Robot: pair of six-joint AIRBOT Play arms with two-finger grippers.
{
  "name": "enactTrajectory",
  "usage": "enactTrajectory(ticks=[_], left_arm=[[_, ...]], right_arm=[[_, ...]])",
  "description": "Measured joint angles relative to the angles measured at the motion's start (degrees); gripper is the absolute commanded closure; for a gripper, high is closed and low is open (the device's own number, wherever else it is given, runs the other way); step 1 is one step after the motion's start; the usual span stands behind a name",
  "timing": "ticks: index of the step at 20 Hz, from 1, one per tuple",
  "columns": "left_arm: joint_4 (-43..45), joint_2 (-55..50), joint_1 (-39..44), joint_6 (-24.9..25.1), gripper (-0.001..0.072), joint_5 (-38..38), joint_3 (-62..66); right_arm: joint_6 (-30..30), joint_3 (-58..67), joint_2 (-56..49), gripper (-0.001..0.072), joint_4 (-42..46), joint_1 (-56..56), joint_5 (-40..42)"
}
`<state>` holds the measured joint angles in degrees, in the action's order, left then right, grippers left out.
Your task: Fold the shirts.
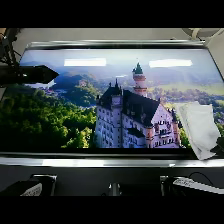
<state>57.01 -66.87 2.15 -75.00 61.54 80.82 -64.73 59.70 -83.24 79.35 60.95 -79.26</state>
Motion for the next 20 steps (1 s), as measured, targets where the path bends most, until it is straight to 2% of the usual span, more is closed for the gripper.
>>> enactTrajectory(ticks=[4,5,6,7,8,11,14,16,18,19,20], left_arm=[[0.0,0.0,0.07,-0.02,0.0679,0.02,0.0],[0.0,0.0,0.07,-0.02,0.0679,0.02,0.0],[0.0,0.0,0.07,-0.02,0.0679,0.02,0.0],[0.0,0.0,0.07,-0.02,0.0679,0.02,0.0],[0.0,0.0,0.07,-0.02,0.0679,0.02,0.0],[0.0,0.0,0.07,-0.02,0.0679,0.04,0.09],[0.85,-0.02,-0.04,-0.02,0.0681,-1.07,1.38],[5.11,-0.5,0.7,-0.79,0.0681,-3.85,3.8],[14.67,-2.49,2.54,-4.96,0.0679,-5.75,7.28],[20.28,-4.04,3.41,-7.96,0.0659,-5.84,8.83],[24.9,-5.68,3.98,-10.51,0.0486,-5.49,9.9]], right_arm=[[-0.44,-4.42,3.3,0.0682,2.19,0.17,1.2],[-0.98,-4.9,3.87,0.0553,2.86,0.24,1.42],[-1.49,-5.27,4.33,0.0251,3.34,0.24,1.62],[-1.97,-5.49,4.63,0.0089,3.54,0.24,1.68],[-1.9,-5.49,4.98,0.0063,3.34,0.28,1.75],[0.0,-1.44,6.23,0.0063,4.31,0.24,0.42],[1.62,12.79,6.97,0.0069,7.98,-0.11,0.42],[3.56,25.14,7.17,0.0097,8.68,-2.86,4.04],[6.45,35.28,7.32,0.0103,9.38,-8.87,8.66],[7.78,38.84,7.32,0.0103,9.29,-13.2,10.36],[8.22,41.16,7.23,0.0103,9.29,-17.84,10.93]])
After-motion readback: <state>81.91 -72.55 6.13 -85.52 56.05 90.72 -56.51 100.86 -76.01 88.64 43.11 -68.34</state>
